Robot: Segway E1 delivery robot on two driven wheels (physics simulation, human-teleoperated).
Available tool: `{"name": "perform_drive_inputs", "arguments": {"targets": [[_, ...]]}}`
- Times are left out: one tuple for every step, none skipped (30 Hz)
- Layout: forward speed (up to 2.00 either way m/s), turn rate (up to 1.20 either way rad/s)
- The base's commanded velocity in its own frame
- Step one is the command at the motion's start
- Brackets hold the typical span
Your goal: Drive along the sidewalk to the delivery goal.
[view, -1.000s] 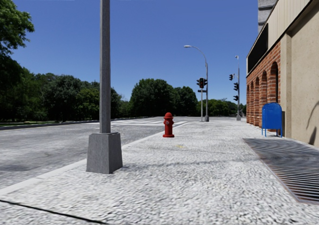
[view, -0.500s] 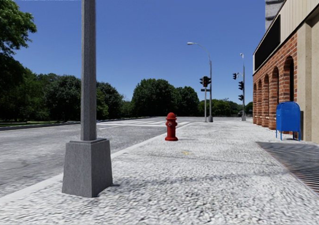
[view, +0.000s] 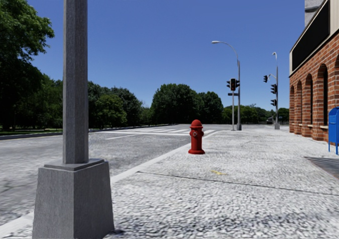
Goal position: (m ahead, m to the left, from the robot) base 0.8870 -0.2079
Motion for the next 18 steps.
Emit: {"name": "perform_drive_inputs", "arguments": {"targets": [[1.26,0.0],[1.26,0.0],[1.26,0.0],[1.26,0.0],[1.26,0.0],[1.26,0.0],[1.26,0.0],[1.26,0.0],[1.26,0.0],[1.25,0.0],[1.25,0.0],[1.25,0.0],[1.25,0.0],[1.25,0.0],[1.21,0.0],[1.21,0.0],[1.15,0.0],[1.02,0.0]]}}
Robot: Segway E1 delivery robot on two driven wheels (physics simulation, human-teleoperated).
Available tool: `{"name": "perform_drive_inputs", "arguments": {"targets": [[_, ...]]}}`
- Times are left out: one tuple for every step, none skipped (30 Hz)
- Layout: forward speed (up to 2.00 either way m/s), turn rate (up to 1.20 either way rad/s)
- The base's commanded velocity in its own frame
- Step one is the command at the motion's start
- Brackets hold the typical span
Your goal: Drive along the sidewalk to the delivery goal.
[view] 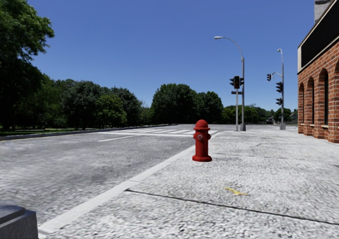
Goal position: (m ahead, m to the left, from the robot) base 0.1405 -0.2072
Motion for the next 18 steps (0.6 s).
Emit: {"name": "perform_drive_inputs", "arguments": {"targets": [[0.0,0.0],[0.0,0.0],[0.0,0.0],[0.0,0.0],[0.0,0.0],[0.0,0.0],[0.0,0.0],[0.0,0.0],[0.0,0.0],[0.0,0.0],[0.0,0.0],[0.0,0.0],[0.0,0.0],[0.0,0.0],[0.0,0.0],[0.0,0.0],[0.0,0.0],[0.0,0.0]]}}
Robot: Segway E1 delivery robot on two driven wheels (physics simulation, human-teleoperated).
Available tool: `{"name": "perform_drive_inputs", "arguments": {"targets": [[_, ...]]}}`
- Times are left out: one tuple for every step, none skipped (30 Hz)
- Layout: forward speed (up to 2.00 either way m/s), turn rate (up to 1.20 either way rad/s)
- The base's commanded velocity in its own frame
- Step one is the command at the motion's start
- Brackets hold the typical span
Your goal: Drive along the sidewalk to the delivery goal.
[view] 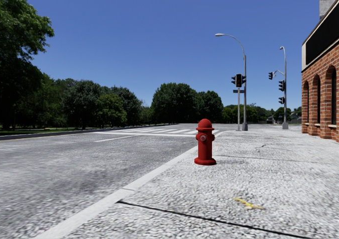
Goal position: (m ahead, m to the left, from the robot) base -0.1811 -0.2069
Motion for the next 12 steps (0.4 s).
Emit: {"name": "perform_drive_inputs", "arguments": {"targets": [[0.0,0.0],[0.0,0.0],[0.0,0.0],[0.0,0.0],[0.0,0.0],[0.0,0.0],[0.0,0.0],[0.0,0.0],[0.0,0.0],[0.0,0.0],[0.0,0.0],[0.0,0.0]]}}
